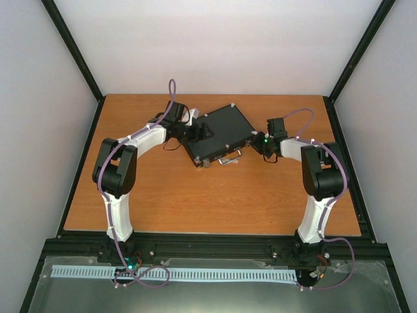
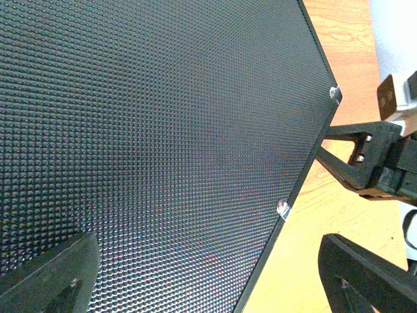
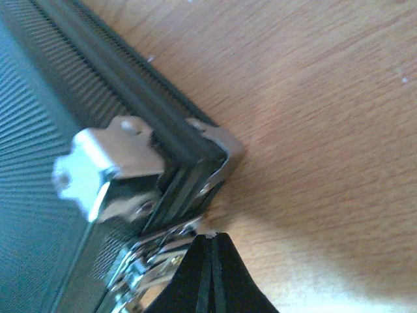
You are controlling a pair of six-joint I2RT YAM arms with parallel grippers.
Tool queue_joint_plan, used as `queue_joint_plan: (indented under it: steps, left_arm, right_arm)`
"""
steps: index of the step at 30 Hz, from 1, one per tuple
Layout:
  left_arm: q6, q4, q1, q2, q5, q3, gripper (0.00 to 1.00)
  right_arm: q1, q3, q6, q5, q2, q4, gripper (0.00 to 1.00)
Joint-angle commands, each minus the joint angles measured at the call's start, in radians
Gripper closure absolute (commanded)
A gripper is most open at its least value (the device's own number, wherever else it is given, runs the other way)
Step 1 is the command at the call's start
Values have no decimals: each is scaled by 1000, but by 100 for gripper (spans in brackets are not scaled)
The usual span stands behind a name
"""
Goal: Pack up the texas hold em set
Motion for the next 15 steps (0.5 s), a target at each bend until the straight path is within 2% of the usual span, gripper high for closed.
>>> queue_joint_plan:
  steps: [1, 6, 15]
  left_arm:
    - [-43, -194, -23, 98, 25, -74, 5]
    - [-44, -195, -23, 91, 27, -77, 5]
    - [-60, -180, -33, 91, 44, -99, 5]
  right_arm:
    - [-3, 59, -3, 3, 54, 0, 97]
    - [-2, 69, 11, 3, 74, 9, 97]
    - [-1, 52, 96, -34, 132, 160, 97]
